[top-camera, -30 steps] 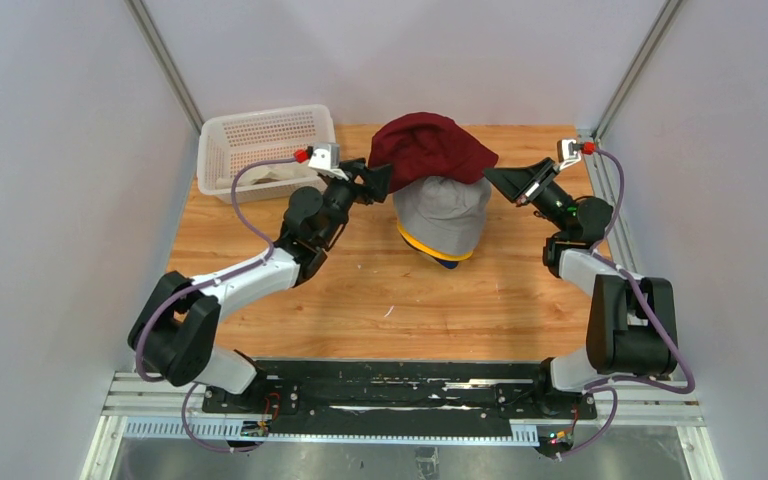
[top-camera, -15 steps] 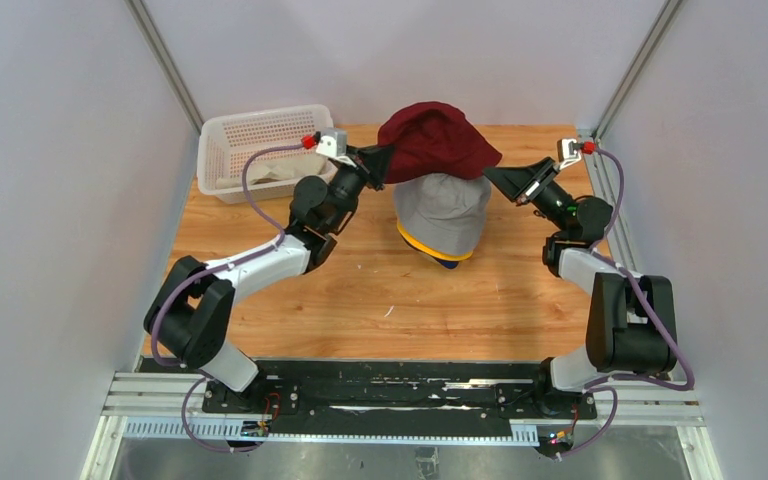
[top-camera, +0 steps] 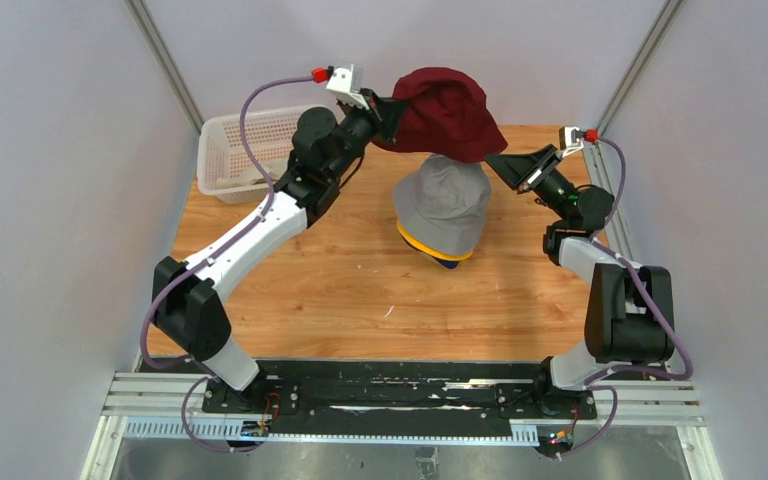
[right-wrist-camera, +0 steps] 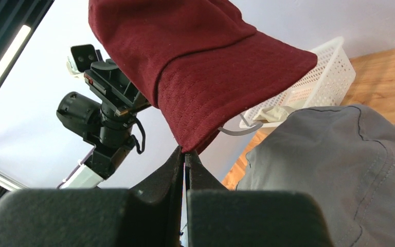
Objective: Stack the hats
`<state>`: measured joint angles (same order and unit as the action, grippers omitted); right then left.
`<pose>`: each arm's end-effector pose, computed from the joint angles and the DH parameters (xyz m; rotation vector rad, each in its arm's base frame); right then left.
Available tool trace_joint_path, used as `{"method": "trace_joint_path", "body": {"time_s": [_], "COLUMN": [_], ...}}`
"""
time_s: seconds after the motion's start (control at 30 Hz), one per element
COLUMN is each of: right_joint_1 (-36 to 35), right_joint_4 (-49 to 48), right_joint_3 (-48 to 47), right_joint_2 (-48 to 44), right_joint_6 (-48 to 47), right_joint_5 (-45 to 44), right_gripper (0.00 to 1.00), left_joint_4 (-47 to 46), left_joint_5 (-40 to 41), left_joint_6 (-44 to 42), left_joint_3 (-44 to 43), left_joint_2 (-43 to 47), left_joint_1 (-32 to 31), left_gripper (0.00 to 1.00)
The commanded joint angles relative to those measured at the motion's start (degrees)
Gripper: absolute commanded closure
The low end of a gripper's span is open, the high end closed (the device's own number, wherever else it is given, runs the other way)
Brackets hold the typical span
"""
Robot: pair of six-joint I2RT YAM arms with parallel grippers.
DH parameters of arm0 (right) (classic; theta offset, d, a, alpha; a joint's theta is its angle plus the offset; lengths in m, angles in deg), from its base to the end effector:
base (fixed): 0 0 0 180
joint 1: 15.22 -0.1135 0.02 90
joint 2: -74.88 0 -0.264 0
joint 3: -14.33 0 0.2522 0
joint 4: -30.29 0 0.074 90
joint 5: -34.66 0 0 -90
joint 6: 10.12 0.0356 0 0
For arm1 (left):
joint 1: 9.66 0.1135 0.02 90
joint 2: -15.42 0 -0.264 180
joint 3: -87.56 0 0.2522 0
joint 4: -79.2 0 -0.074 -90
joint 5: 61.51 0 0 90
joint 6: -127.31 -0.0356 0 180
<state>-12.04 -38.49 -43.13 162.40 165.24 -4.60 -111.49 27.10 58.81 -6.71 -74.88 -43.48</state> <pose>0.3032 0.0108 0.3113 -0.0089 1.3338 1.6384 0.3144 -0.2117 0.4227 0.1675 1.3523 -0.8339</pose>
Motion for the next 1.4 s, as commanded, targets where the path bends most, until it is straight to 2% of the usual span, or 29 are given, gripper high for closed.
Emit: {"method": "trace_joint_path", "body": {"time_s": [0.0, 0.23, 0.63, 1.03, 1.37], "right_joint_1": [0.27, 0.16, 0.07, -0.15, -0.38], "right_joint_4": [-3.27, -3.92, -2.13, 9.63, 20.36], "right_joint_3": [-1.58, -0.70, 4.76, 10.84, 15.24], "right_joint_2": [1.16, 0.74, -4.81, -17.62, -23.30], "right_joint_6": [1.01, 1.41, 0.24, -6.28, -13.33], "right_joint_5": [-0.20, 0.09, 1.38, 3.28, 4.51], "right_gripper": [0.99, 1.00, 0.99, 0.99, 0.99], "left_joint_4": [12.59, 19.43, 26.58, 29.61, 30.84], "left_joint_5": [-3.76, -9.49, -13.37, -16.65, -19.04], "left_joint_6": [-1.11, -0.09, -1.36, -0.89, -1.10], "left_joint_3": [-5.94, -12.07, -15.58, -17.60, -18.87], "left_joint_2": [-3.98, -8.58, -7.43, -5.95, -7.60], "left_joint_1": [0.70, 1.74, 2.05, 2.18, 2.14], "left_gripper": [1.00, 1.00, 1.00, 1.00, 0.99]}}
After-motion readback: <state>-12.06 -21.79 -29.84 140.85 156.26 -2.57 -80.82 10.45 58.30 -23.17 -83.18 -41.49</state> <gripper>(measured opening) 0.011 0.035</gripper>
